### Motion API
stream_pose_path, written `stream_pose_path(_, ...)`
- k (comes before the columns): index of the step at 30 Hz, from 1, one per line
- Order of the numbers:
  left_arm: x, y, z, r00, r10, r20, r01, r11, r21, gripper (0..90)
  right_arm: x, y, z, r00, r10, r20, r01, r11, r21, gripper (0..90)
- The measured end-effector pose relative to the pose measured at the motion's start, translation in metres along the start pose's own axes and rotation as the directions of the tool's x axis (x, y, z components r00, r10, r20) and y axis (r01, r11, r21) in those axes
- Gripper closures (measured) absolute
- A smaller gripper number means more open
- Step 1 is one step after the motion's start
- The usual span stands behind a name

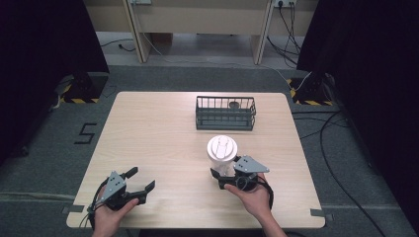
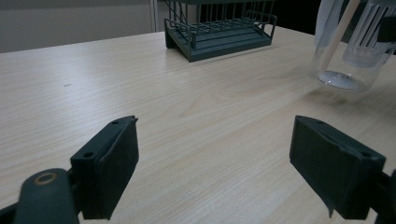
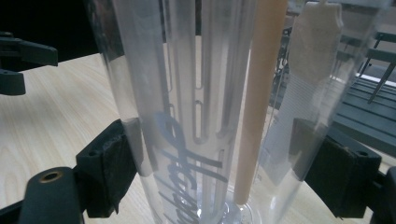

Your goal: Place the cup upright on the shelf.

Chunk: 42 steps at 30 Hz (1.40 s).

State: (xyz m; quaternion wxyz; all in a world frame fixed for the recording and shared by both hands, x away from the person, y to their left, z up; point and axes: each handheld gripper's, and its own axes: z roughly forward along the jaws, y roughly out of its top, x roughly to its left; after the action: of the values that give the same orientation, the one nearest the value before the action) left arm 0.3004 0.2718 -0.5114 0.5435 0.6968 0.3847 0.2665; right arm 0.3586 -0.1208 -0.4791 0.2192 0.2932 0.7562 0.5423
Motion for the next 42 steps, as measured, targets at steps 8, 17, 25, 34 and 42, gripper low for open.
stream_pose_path(8, 0.001, 0.000, -0.001, 1.0000, -0.002, -0.002, 0.002, 1.0000, -0.001, 15.3, -0.004, 0.006, 0.003, 1.0000, 0.005, 0.009, -0.005, 1.000, -0.003, 18.4)
stream_pose_path(17, 0.001, 0.000, -0.001, 1.0000, -0.004, -0.003, 0.004, 1.0000, -0.002, 15.3, -0.009, 0.014, 0.006, 0.9998, 0.000, 0.022, 0.000, 1.000, -0.010, 18.4)
stream_pose_path(25, 0.001, 0.000, -0.001, 1.0000, -0.006, -0.003, 0.006, 1.0000, -0.004, 15.3, -0.013, 0.019, 0.008, 0.9994, 0.001, 0.034, -0.001, 1.000, -0.011, 18.4)
stream_pose_path(34, 0.001, 0.000, -0.001, 1.0000, -0.006, -0.003, 0.006, 1.0000, -0.004, 15.3, -0.019, 0.022, 0.011, 0.9988, 0.007, 0.048, -0.007, 1.000, -0.009, 18.4)
stream_pose_path(42, 0.001, 0.000, -0.001, 1.0000, -0.006, -0.003, 0.006, 1.0000, -0.005, 15.3, -0.026, 0.025, 0.012, 0.9979, 0.008, 0.065, -0.007, 1.000, -0.005, 18.4)
